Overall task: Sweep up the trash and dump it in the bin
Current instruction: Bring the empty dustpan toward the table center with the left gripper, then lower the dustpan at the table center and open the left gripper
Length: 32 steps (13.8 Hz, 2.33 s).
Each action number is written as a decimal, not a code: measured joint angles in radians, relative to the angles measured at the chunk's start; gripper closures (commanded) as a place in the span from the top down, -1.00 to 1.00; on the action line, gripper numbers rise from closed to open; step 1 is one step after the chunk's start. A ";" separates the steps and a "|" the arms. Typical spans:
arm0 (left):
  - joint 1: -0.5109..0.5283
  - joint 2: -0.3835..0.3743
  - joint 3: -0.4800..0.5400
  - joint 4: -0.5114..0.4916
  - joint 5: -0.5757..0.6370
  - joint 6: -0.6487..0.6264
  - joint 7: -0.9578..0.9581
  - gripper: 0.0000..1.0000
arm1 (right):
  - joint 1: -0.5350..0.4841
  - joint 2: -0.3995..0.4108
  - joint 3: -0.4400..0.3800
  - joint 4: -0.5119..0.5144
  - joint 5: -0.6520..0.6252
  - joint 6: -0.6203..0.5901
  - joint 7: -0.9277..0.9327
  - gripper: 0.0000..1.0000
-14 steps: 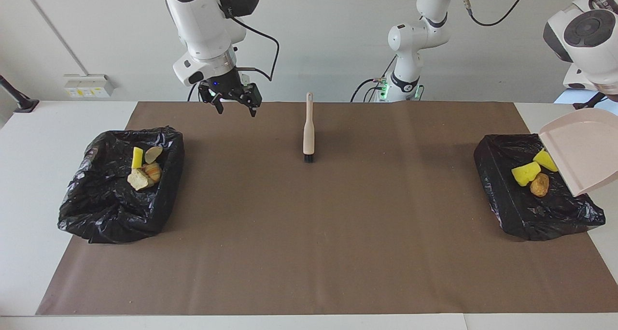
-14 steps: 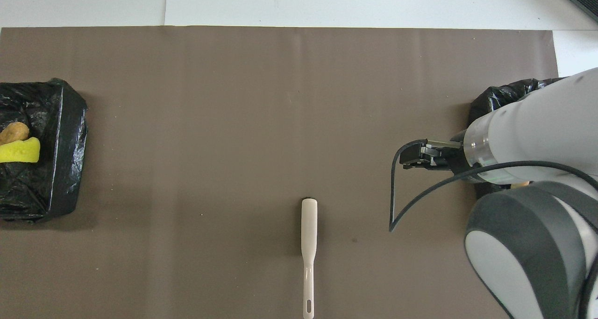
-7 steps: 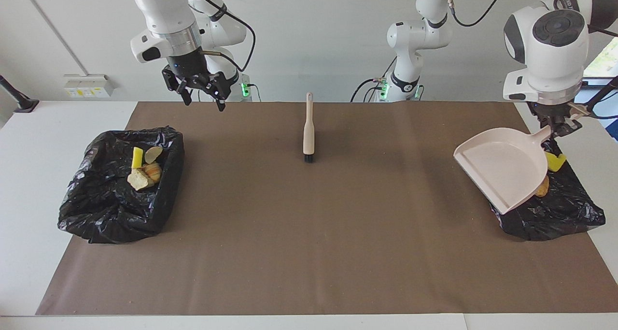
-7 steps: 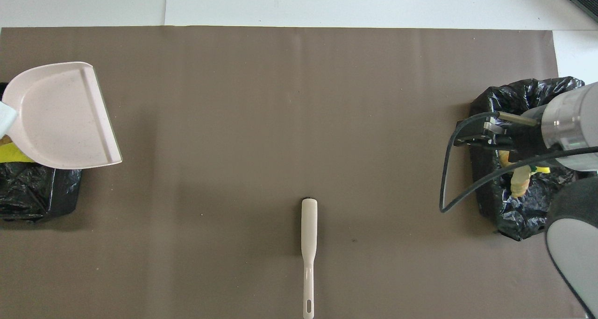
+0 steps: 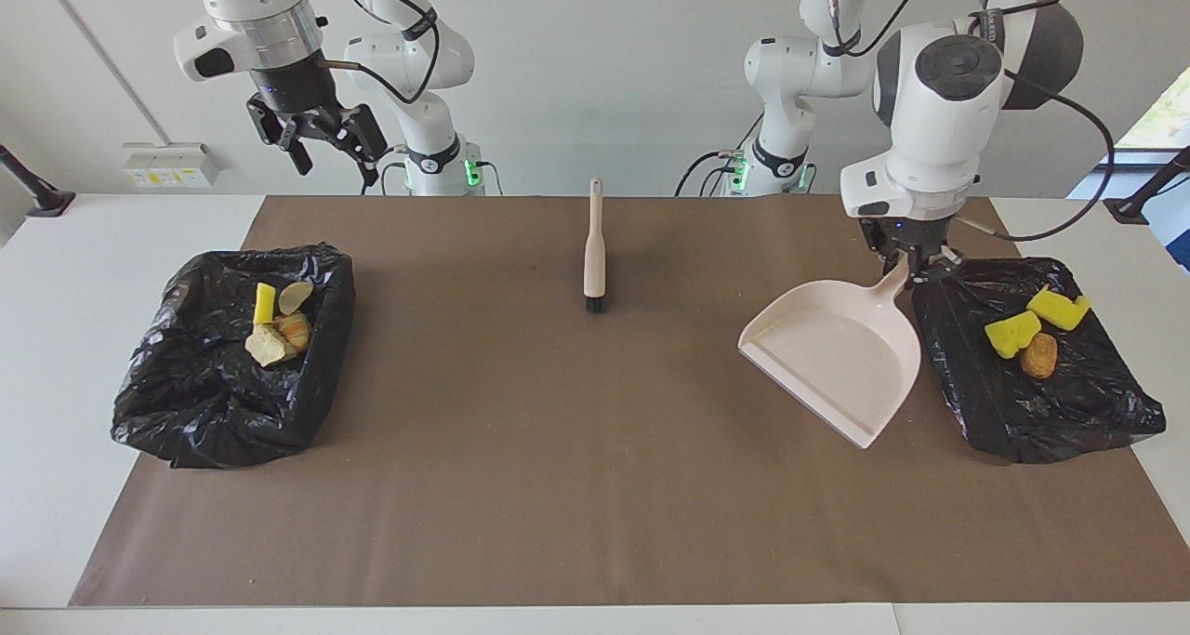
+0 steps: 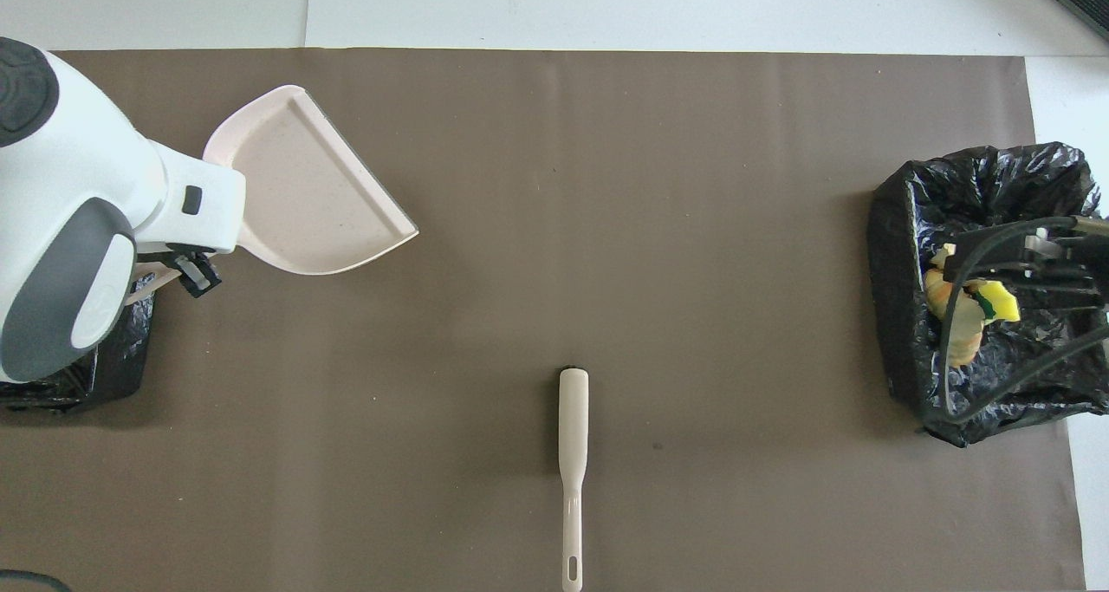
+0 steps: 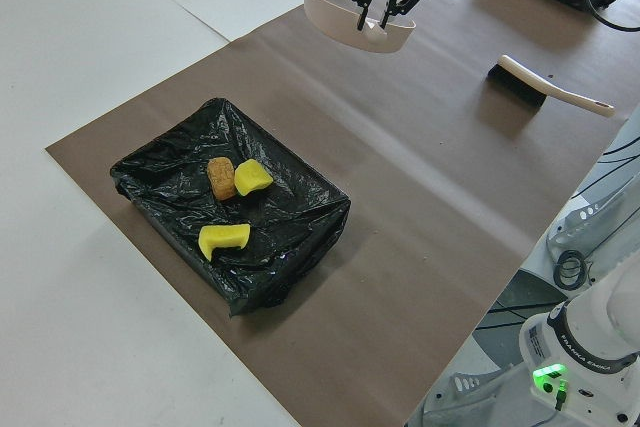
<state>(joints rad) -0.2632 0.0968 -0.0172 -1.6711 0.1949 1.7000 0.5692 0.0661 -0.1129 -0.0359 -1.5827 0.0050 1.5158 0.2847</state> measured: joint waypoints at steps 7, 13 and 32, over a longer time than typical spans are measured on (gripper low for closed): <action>-0.206 0.178 0.000 0.006 -0.143 0.224 -0.558 -1.00 | 0.027 -0.024 0.009 0.000 -0.001 -0.088 -0.061 1.00; -0.276 0.294 0.001 0.114 -0.204 0.304 -0.791 -1.00 | 0.008 -0.022 -0.011 0.000 -0.001 -0.088 -0.257 1.00; -0.427 0.568 0.005 0.362 -0.218 0.349 -1.210 1.00 | -0.036 0.043 -0.020 0.048 0.003 -0.022 -0.260 1.00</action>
<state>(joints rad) -0.6905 0.6644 -0.0126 -1.3095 -0.0231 2.0493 -0.6407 0.0302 -0.0700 -0.0562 -1.5343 0.0081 1.4936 0.0251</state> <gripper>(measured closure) 0.502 0.000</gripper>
